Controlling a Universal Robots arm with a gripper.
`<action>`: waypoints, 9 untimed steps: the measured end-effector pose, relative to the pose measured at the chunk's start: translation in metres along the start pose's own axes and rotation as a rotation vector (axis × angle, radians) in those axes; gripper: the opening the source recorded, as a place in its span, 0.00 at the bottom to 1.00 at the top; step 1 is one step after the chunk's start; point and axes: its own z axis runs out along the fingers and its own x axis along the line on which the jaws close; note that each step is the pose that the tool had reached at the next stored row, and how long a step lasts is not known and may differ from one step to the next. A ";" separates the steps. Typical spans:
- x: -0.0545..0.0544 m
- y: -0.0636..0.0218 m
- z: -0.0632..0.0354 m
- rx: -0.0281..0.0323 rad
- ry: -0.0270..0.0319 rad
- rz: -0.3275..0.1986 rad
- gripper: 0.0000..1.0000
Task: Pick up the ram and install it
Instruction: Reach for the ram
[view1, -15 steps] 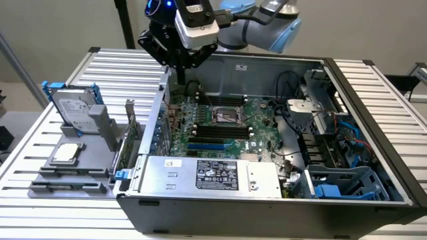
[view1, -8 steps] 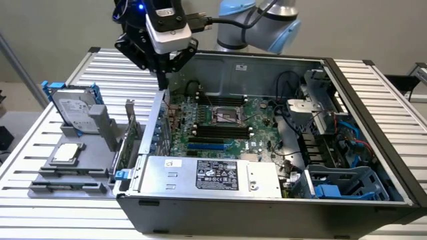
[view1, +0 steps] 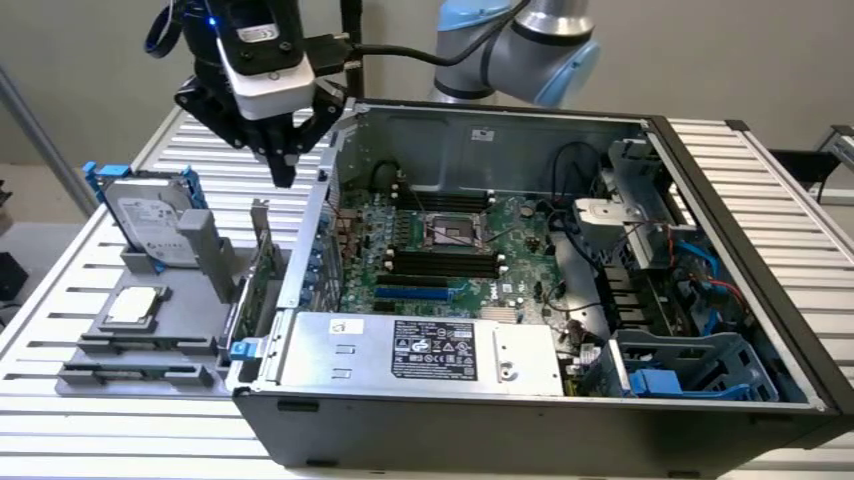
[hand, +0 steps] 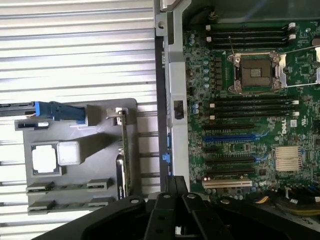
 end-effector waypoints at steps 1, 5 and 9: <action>0.005 -0.0020 0.0001 -0.0001 0.0000 0.000 0.11; 0.022 -0.0091 0.0006 -0.0001 0.0000 0.000 0.11; 0.040 -0.0158 0.0018 0.0000 0.0000 0.000 0.11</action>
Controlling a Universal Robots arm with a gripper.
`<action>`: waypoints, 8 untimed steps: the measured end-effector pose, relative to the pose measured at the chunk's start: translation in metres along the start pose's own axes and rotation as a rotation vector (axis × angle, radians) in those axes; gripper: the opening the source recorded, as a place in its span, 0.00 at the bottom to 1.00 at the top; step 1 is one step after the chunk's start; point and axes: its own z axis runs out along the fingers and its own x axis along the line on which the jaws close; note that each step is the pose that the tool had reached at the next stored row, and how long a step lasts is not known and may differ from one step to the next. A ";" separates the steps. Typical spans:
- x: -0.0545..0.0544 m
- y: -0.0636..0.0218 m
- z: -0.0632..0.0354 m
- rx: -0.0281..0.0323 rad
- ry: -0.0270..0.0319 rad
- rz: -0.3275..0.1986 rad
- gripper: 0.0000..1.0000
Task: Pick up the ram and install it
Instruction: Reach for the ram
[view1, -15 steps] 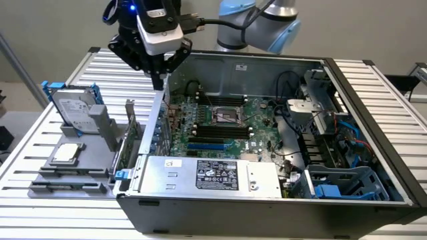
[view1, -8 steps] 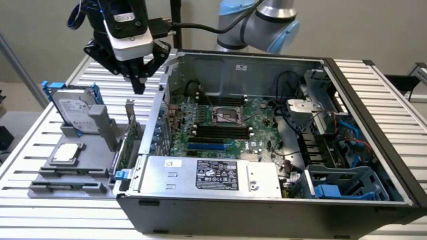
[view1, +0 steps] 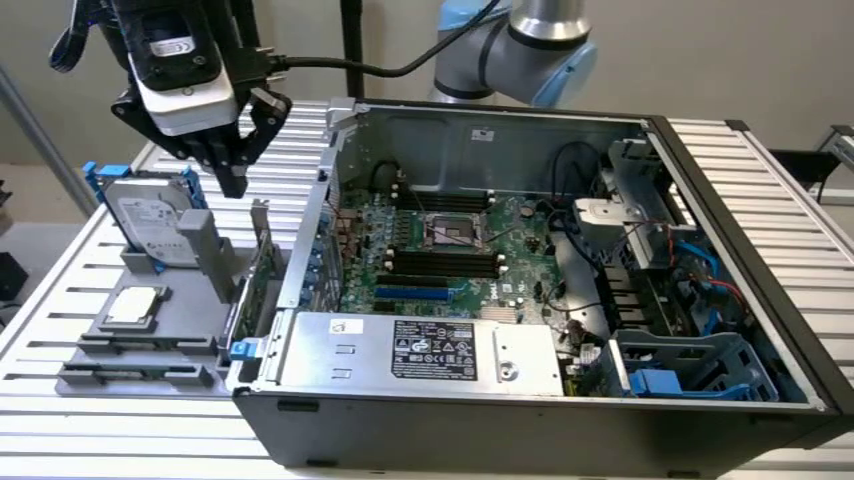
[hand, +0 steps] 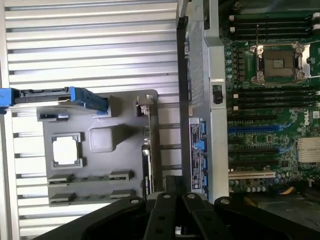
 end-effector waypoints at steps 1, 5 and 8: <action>0.004 -0.0015 0.0005 -0.0001 -0.0001 0.000 0.11; 0.023 -0.0076 0.0027 0.0000 -0.0001 0.000 0.11; 0.036 -0.0119 0.0044 0.0000 -0.0001 0.000 0.11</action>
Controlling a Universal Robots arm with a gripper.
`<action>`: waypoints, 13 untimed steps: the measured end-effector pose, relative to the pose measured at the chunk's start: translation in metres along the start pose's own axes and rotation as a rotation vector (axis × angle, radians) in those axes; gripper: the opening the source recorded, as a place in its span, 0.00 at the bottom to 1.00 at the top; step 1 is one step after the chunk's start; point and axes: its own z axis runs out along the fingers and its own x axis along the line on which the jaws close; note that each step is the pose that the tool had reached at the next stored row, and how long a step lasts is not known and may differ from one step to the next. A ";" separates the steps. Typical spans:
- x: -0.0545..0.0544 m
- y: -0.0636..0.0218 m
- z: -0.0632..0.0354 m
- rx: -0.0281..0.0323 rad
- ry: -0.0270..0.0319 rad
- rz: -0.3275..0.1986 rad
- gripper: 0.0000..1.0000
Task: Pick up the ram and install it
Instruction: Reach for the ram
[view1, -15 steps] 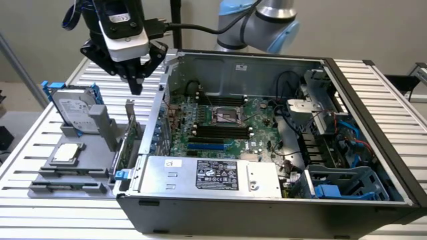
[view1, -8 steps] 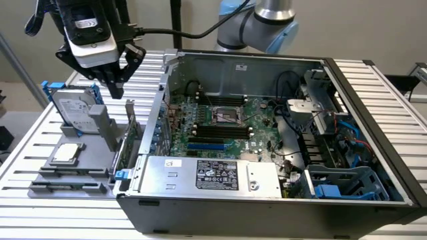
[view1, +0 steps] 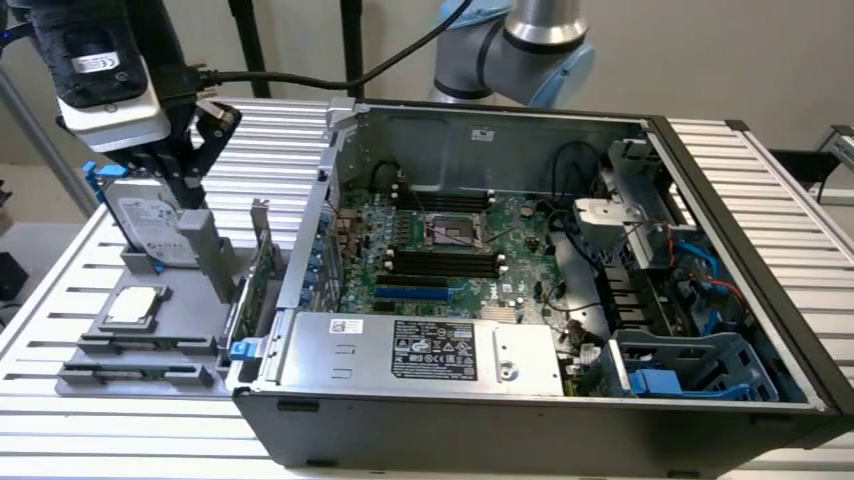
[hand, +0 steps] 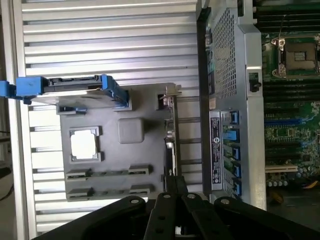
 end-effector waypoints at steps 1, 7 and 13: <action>0.005 -0.0015 0.0006 -0.0001 -0.0001 0.000 0.11; 0.031 -0.0101 0.0044 0.0000 0.0000 0.000 0.11; 0.056 -0.0188 0.0087 0.0000 0.0001 0.000 0.11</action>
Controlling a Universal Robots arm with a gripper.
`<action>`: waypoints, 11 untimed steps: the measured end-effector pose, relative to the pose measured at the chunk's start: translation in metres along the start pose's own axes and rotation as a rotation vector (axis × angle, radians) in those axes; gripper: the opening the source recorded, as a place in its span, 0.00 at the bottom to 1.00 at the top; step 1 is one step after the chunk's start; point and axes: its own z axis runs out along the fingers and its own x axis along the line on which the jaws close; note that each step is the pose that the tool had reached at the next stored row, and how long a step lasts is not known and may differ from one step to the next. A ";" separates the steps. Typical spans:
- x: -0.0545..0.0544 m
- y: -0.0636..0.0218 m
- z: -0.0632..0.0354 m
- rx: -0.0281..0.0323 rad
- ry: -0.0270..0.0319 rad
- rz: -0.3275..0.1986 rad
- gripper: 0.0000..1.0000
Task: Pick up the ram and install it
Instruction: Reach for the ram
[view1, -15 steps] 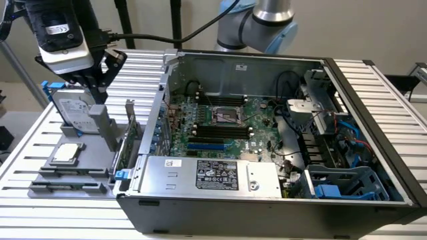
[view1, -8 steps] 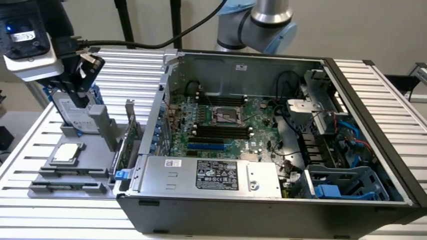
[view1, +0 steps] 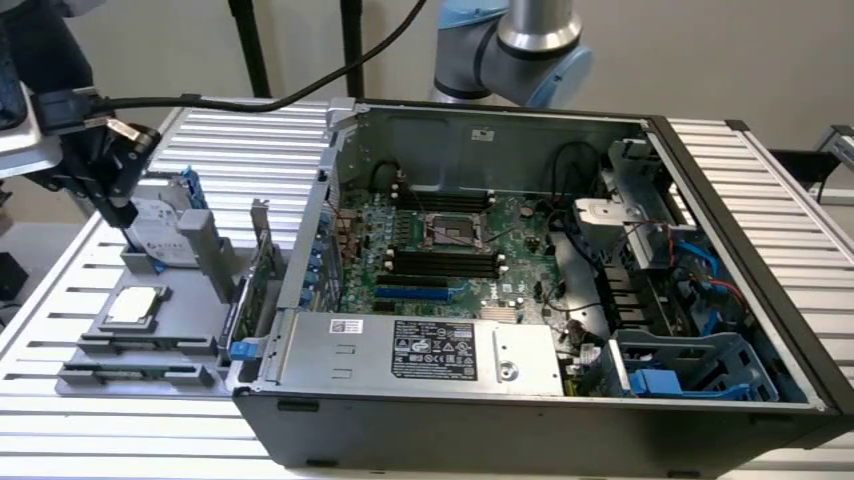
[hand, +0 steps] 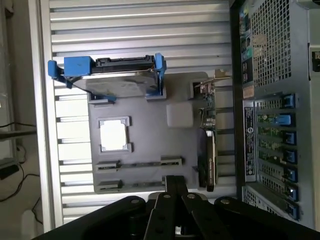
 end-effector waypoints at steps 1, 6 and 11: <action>0.004 -0.0015 0.0007 0.0001 0.0001 0.000 0.11; 0.023 -0.0090 0.0045 0.0000 -0.0001 0.000 0.11; 0.028 -0.0180 0.0069 0.0005 0.0020 0.000 0.11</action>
